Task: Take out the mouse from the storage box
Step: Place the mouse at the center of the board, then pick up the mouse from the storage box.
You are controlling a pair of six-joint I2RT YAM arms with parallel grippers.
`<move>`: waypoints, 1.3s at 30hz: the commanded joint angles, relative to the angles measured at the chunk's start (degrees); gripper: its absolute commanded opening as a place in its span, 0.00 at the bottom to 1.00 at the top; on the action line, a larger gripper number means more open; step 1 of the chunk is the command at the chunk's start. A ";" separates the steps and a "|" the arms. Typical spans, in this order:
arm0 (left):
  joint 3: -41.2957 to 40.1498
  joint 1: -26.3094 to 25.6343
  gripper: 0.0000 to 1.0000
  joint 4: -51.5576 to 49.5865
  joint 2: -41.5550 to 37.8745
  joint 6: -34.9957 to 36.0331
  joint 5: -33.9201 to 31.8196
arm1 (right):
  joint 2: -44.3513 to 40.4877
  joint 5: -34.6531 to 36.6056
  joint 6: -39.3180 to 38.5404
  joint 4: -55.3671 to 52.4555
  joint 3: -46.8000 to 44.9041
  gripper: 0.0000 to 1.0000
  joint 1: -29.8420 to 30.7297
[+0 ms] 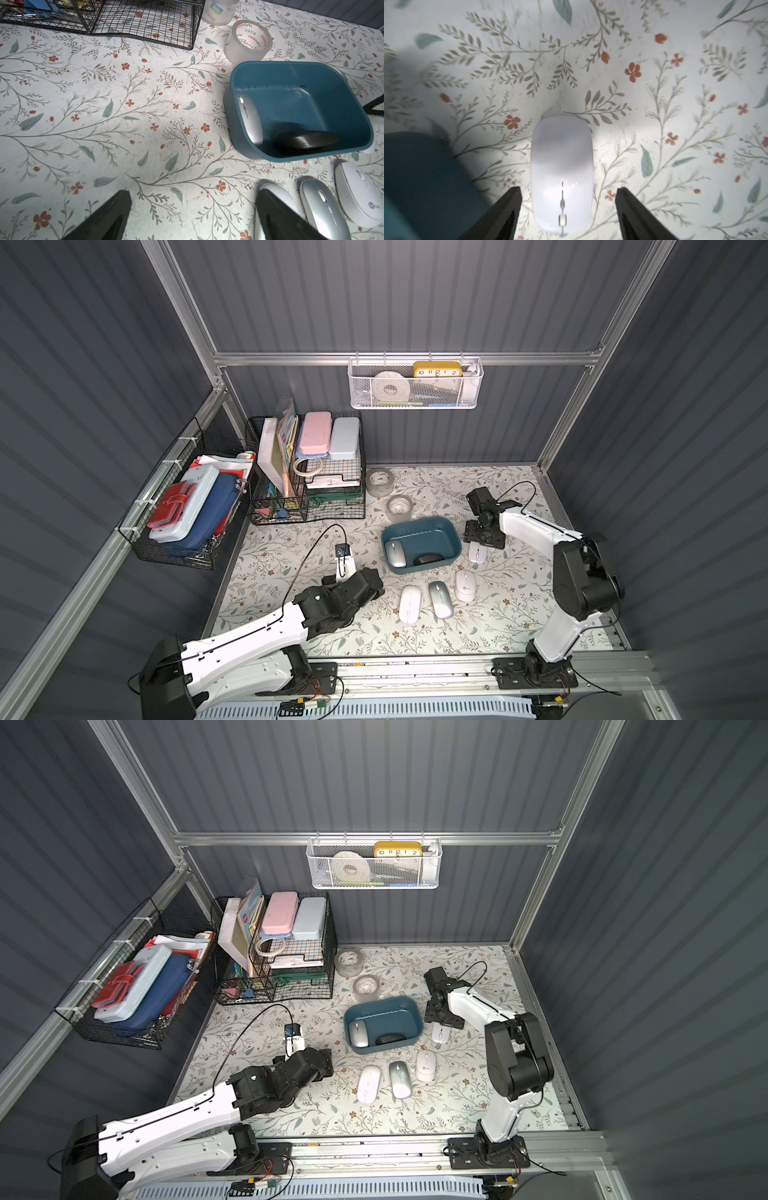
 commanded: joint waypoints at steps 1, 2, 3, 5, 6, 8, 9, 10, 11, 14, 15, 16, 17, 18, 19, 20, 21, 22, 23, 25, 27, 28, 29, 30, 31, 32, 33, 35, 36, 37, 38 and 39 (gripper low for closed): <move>-0.37 0.31 1.00 -1.38 -1.16 -0.90 -1.05 | -5.40 1.42 3.25 -2.55 1.21 0.77 3.16; -0.44 0.31 0.99 -1.21 -1.21 -0.97 -1.04 | -6.18 2.11 4.36 -3.01 1.36 0.77 4.19; -0.52 0.31 0.99 -1.12 -1.22 -0.96 -0.93 | -7.10 2.20 5.82 -4.05 1.79 0.77 5.05; -0.54 0.31 0.99 -1.11 -1.16 -0.84 -0.86 | -8.21 1.20 8.32 -5.05 2.40 0.77 7.24; -0.45 0.31 0.99 -1.22 -1.22 -0.85 -0.79 | -8.72 0.80 9.82 -4.96 2.43 0.77 8.72; -0.60 0.31 0.99 -1.29 -1.42 -0.91 -0.76 | -9.22 0.31 12.46 -4.36 2.59 0.77 12.02; -0.73 0.31 0.99 -1.29 -1.58 -0.87 -0.80 | -9.12 0.15 13.69 -3.94 2.74 0.77 13.78; -0.80 0.31 0.99 -1.21 -1.75 -0.88 -0.76 | -8.87 -0.57 14.83 -4.05 3.10 0.77 15.19; -0.82 0.31 0.99 -1.20 -1.84 -0.87 -0.76 | -8.61 -1.41 15.76 -4.26 3.21 0.77 16.19; -0.87 0.31 1.00 -1.29 -2.15 -0.84 -0.59 | -8.30 -3.08 19.38 -3.01 2.45 0.75 18.64; -1.04 0.31 0.99 -1.29 -2.20 -0.95 -0.63 | -8.07 -3.38 20.23 -1.74 1.87 0.75 19.52; -1.11 0.31 0.99 -1.29 -2.29 -1.10 -0.59 | -7.75 -3.70 20.65 -0.96 1.66 0.75 20.29; -1.17 0.31 1.00 -1.34 -2.37 -1.11 -0.49 | -7.36 -4.04 20.78 -0.66 1.87 0.75 20.87; -1.24 0.31 0.99 -1.22 -2.40 -1.12 -0.51 | -6.62 -4.45 20.86 -0.81 2.47 0.75 21.40; -1.24 0.31 0.99 -1.21 -2.39 -1.06 -0.50 | -5.95 -4.61 20.96 -0.88 3.01 0.75 22.08; -1.25 0.31 0.99 -1.20 -2.37 -1.12 -0.50 | -5.19 -4.69 20.95 -0.88 3.40 0.75 22.58; -1.16 0.31 0.99 -1.14 -2.31 -1.02 -0.49 | -4.14 -4.88 20.92 -0.90 3.98 0.75 23.02; -1.13 0.31 0.99 -1.11 -2.22 -0.99 -0.42 | -3.19 -5.19 20.98 -0.82 4.40 0.75 23.36; -1.07 0.31 1.00 -1.03 -2.17 -0.86 -0.37 | -2.65 -5.61 21.00 -0.54 4.72 0.74 23.47; -0.83 0.31 0.99 -1.02 -1.83 -0.77 -0.39 | -1.29 -6.19 21.24 -0.02 5.24 0.74 24.10; -0.77 0.31 0.99 -1.18 -1.70 -0.82 -0.34 | -0.18 -6.16 21.43 0.13 5.69 0.74 24.30; -0.80 0.31 0.99 -1.20 -1.82 -0.88 -0.39 | 0.27 -5.98 21.51 0.23 5.71 0.74 24.36; -0.80 0.31 0.99 -1.20 -1.87 -0.82 -0.32 | 0.63 -5.92 21.65 0.53 5.68 0.74 24.40; -0.96 0.31 0.99 -1.12 -2.00 -0.85 -0.34 | 1.04 -5.90 21.69 0.84 5.76 0.74 24.37; -1.06 0.31 1.00 -1.08 -2.11 -0.81 -0.32 | 1.38 -5.98 21.52 1.11 5.78 0.74 24.35; -1.09 0.31 1.00 -1.08 -2.13 -0.87 -0.34 | 1.61 -6.10 21.46 1.05 5.77 0.74 24.35; -1.08 0.31 0.99 -1.11 -2.20 -0.87 -0.32 | 1.83 -6.17 21.43 1.05 5.83 0.74 24.35; -1.06 0.31 1.00 -1.11 -1.91 -0.87 -0.38 | 2.39 -6.31 21.42 1.47 5.59 0.74 24.40; -1.15 0.31 0.99 -1.03 -1.82 -0.87 -0.33 | 2.79 -6.59 21.27 1.76 5.64 0.74 24.39; -1.15 0.31 0.99 -0.90 -1.72 -0.83 -0.33 | 3.21 -6.68 21.17 1.89 5.71 0.74 24.34; -1.15 0.31 1.00 -0.85 -1.61 -0.85 -0.33 | 3.62 -6.81 21.10 1.85 5.91 0.73 24.37; -1.15 0.31 0.99 -0.85 -1.52 -0.87 -0.37 | 4.03 -6.90 21.07 1.76 6.08 0.73 24.40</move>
